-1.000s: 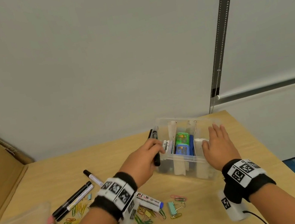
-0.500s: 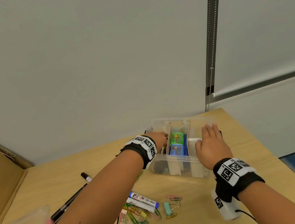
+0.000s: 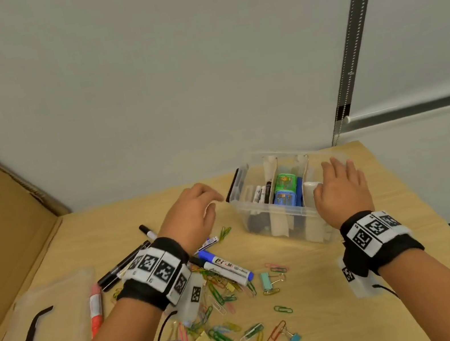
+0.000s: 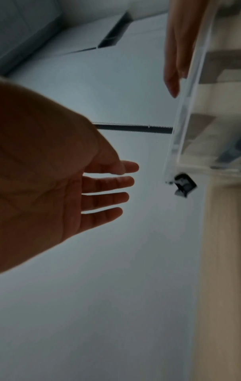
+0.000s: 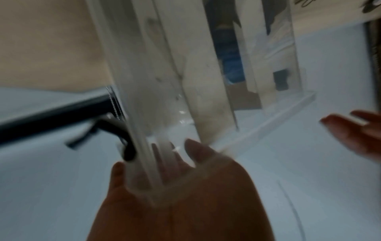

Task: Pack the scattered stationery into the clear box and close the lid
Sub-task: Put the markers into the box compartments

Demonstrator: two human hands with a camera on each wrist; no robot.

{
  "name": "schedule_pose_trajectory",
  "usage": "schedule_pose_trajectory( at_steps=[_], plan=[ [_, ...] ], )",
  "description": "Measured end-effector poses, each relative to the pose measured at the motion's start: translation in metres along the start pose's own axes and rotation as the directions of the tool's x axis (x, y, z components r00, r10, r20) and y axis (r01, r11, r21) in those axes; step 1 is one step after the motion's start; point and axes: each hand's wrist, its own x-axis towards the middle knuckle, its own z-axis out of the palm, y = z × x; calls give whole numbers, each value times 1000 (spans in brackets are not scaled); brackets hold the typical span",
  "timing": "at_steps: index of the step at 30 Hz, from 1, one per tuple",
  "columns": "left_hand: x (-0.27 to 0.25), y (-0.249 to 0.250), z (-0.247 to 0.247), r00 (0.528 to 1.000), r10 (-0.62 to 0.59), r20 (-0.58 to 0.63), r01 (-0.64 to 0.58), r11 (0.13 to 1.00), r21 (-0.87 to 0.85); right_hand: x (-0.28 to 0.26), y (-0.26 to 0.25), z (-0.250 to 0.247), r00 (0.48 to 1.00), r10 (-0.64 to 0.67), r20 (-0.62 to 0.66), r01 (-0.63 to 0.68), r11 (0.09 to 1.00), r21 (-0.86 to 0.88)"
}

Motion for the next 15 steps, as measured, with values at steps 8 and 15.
schedule_pose_trajectory(
  at_steps=[8,15],
  plan=[
    [-67,-38,40,918,-171,357,152,985,81,-58,-84,13,793,-586,-165,591,806,-18],
    [-62,-42,64,881,-164,445,123,985,120,-76,-115,73,767,-454,452,474,877,77]
  ],
)
